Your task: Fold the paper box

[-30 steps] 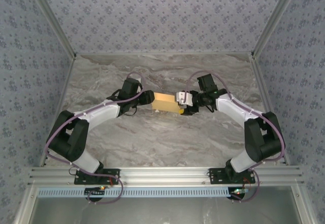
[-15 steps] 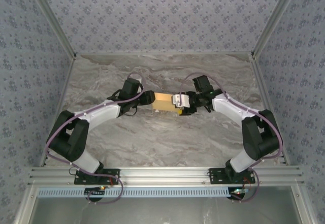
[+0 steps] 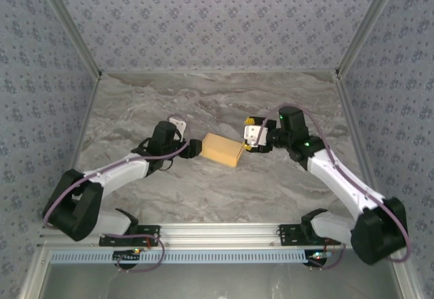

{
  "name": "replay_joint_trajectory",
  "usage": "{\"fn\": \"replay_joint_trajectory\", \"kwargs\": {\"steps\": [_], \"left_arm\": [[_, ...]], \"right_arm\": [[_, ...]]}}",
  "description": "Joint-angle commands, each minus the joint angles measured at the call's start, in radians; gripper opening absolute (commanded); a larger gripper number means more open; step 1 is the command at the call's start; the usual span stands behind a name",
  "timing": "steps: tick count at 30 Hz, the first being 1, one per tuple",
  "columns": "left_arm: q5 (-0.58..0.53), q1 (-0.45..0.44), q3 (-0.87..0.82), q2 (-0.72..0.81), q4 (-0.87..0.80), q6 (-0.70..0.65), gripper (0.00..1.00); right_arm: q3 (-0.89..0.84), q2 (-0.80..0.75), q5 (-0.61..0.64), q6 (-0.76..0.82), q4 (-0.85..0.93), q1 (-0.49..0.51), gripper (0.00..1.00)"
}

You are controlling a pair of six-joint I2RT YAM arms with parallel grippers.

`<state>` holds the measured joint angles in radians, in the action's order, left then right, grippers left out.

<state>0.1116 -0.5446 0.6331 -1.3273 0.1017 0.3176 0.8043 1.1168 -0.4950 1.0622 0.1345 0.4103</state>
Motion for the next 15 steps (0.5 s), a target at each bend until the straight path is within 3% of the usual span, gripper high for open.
{"fn": "replay_joint_trajectory", "kwargs": {"steps": [1,4,5,6,9,13,15], "left_arm": [[-0.042,-0.001,0.009,0.103,-0.061,-0.118,0.76],[-0.084,0.001,0.034,0.199,-0.106,-0.141,0.84],[-0.102,0.001,0.042,0.225,-0.113,-0.153,0.97],[-0.128,0.003,0.052,0.250,-0.124,-0.173,0.99],[-0.252,0.008,0.080,0.292,-0.147,-0.267,0.99],[-0.452,0.073,0.118,0.258,-0.190,-0.372,0.99],[-0.459,0.131,0.112,0.224,-0.178,-0.372,0.99]], "right_arm": [[-0.090,-0.089,0.044,-0.119,-0.207,-0.008,0.69],[-0.142,-0.159,0.101,-0.248,-0.331,-0.024,0.75],[-0.149,-0.171,0.118,-0.289,-0.350,-0.029,0.93],[-0.153,-0.187,0.143,-0.334,-0.357,-0.030,1.00],[-0.172,-0.212,0.269,-0.506,-0.430,-0.035,1.00],[-0.223,-0.219,0.540,-0.866,-0.524,-0.069,1.00],[-0.256,-0.231,0.662,-1.046,-0.514,-0.112,1.00]]}}
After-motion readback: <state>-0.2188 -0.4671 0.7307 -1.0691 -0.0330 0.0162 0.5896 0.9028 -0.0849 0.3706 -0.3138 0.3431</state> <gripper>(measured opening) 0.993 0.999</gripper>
